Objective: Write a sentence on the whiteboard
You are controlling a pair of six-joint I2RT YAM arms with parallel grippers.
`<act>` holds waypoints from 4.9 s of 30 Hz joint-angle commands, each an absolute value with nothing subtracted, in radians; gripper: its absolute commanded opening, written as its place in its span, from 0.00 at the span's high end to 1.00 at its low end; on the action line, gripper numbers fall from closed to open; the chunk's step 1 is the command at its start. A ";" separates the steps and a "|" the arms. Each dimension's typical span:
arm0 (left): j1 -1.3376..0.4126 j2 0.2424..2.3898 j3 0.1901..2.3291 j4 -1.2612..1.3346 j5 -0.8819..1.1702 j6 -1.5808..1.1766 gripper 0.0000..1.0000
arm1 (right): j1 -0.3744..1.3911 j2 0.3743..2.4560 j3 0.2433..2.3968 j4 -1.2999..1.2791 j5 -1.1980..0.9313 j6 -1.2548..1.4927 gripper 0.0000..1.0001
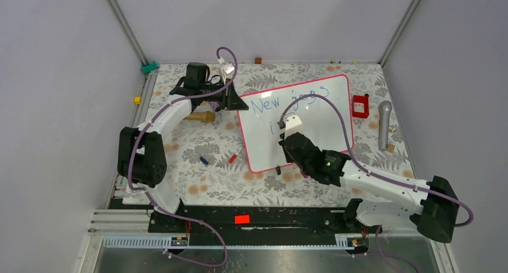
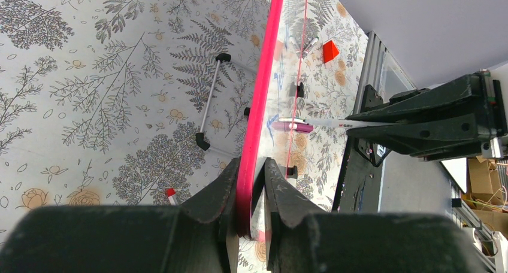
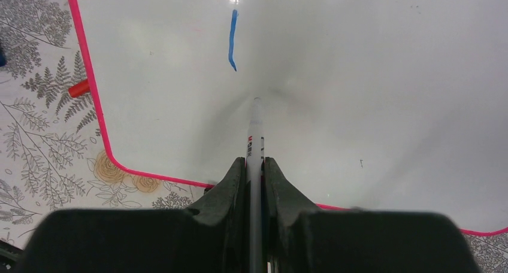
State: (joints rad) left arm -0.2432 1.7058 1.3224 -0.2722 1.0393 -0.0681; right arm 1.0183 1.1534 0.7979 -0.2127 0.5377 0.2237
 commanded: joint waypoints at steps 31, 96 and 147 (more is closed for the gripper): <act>-0.263 1.709 1.339 -0.248 0.899 0.044 0.88 | 0.962 1.166 0.833 -0.043 0.456 0.137 1.00; -0.264 1.693 1.339 -0.248 0.904 0.046 0.88 | 0.898 1.230 0.933 -0.089 0.453 0.152 1.00; -0.265 1.684 1.335 -0.248 0.896 0.051 0.88 | 0.864 1.255 0.955 -0.156 0.428 0.160 1.00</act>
State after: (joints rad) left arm -0.2470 1.6958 1.3251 -0.2836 1.0344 -0.0601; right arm 0.8871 1.2373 0.9092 -0.1696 0.4236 0.1802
